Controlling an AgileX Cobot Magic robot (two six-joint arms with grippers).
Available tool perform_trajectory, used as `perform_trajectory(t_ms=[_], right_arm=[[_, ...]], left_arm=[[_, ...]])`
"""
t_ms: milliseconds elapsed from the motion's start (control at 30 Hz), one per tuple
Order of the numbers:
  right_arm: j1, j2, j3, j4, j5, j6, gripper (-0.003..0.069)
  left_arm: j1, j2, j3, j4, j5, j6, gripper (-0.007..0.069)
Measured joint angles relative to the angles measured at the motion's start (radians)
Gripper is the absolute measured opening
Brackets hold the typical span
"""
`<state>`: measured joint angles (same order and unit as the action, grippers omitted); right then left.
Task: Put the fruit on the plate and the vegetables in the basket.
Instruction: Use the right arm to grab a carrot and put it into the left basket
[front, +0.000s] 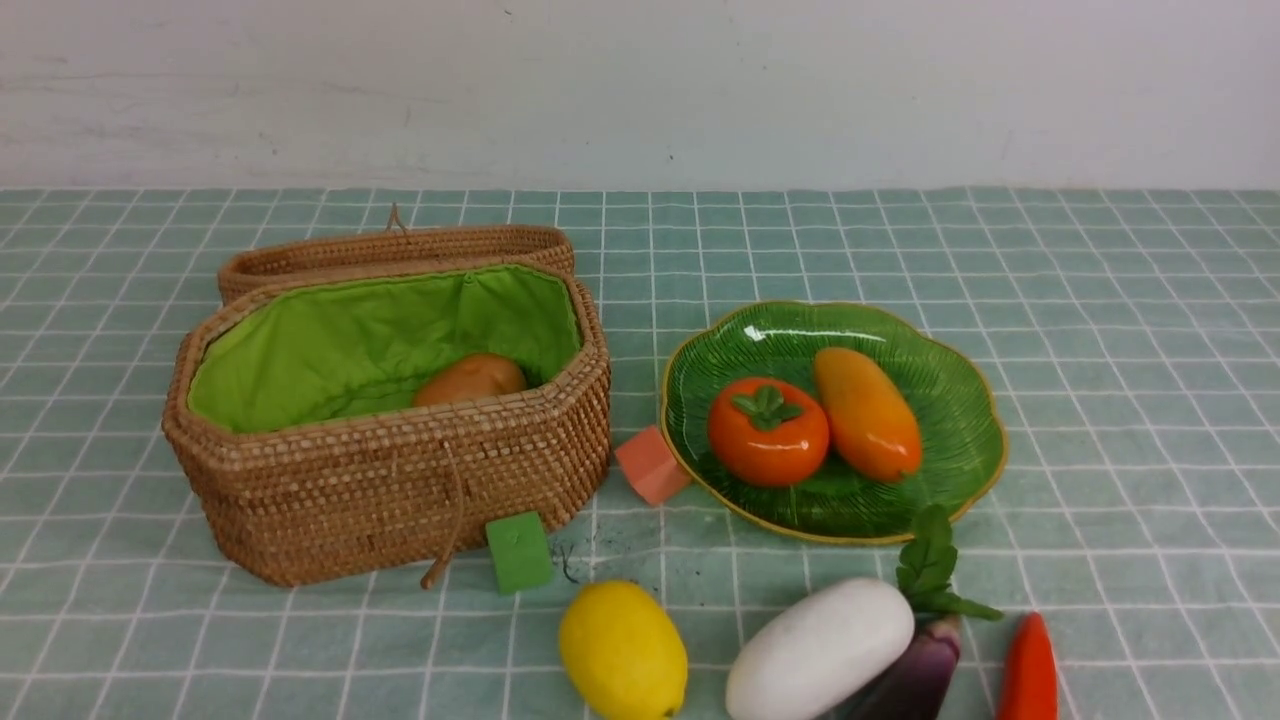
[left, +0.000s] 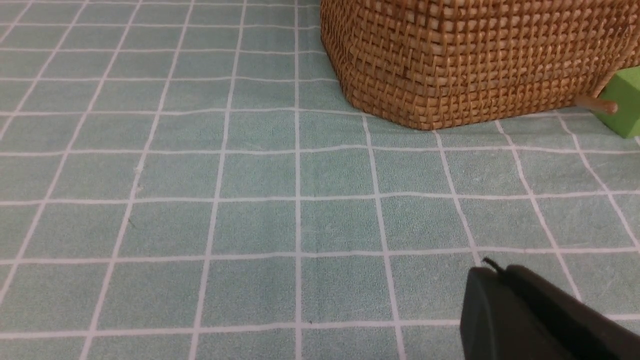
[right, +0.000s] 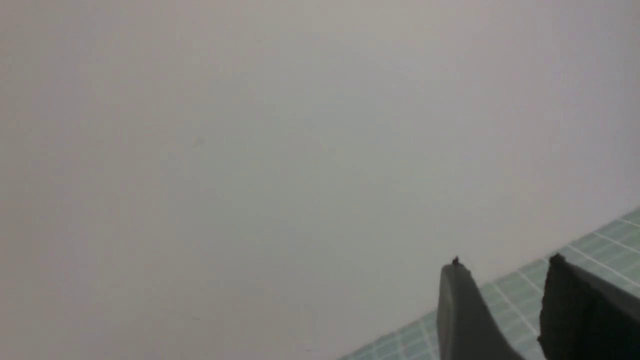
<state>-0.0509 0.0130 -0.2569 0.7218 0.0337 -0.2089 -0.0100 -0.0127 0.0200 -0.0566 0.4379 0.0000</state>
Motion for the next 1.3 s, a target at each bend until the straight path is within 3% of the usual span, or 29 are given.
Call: perform_trajectory(t_ms=[233, 433, 567, 700, 867, 1100, 1167, 1300], right_arm=[[0.000, 0.323, -0.346, -0.043, 0.348, -0.026, 0.0241], [0.001, 0.612, -0.473, -0.195, 0.643, -0.091, 0.0241], [0.001, 0.750, -0.476, -0.146, 0.774, -0.052, 0.0241], [0.001, 0.885, -0.476, -0.067, 0.927, -0.156, 0.0242], [0.015, 1.028, -0.476, -0.085, 1.005, -0.109, 0.0246], [0.158, 1.174, -0.478, -0.187, 0.969, 0.010, 0.0309], [0.258, 1.215, -0.478, -0.256, 0.877, 0.134, 0.0344], [0.323, 1.244, -0.478, -0.362, 0.797, 0.321, 0.0386]], left_arm=[[0.000, 0.000, 0.000, 0.001, 0.000, 0.000, 0.0022], [0.000, 0.000, 0.000, 0.003, 0.000, 0.000, 0.0029], [0.000, 0.000, 0.000, 0.003, 0.000, 0.000, 0.0033], [0.000, 0.000, 0.000, 0.003, 0.000, 0.000, 0.0039], [0.000, 0.000, 0.000, 0.003, 0.000, 0.000, 0.0040], [0.000, 0.000, 0.000, 0.003, 0.000, 0.000, 0.0050], [0.000, 0.000, 0.000, 0.003, 0.000, 0.000, 0.0055], [0.000, 0.000, 0.000, 0.003, 0.000, 0.000, 0.0057]])
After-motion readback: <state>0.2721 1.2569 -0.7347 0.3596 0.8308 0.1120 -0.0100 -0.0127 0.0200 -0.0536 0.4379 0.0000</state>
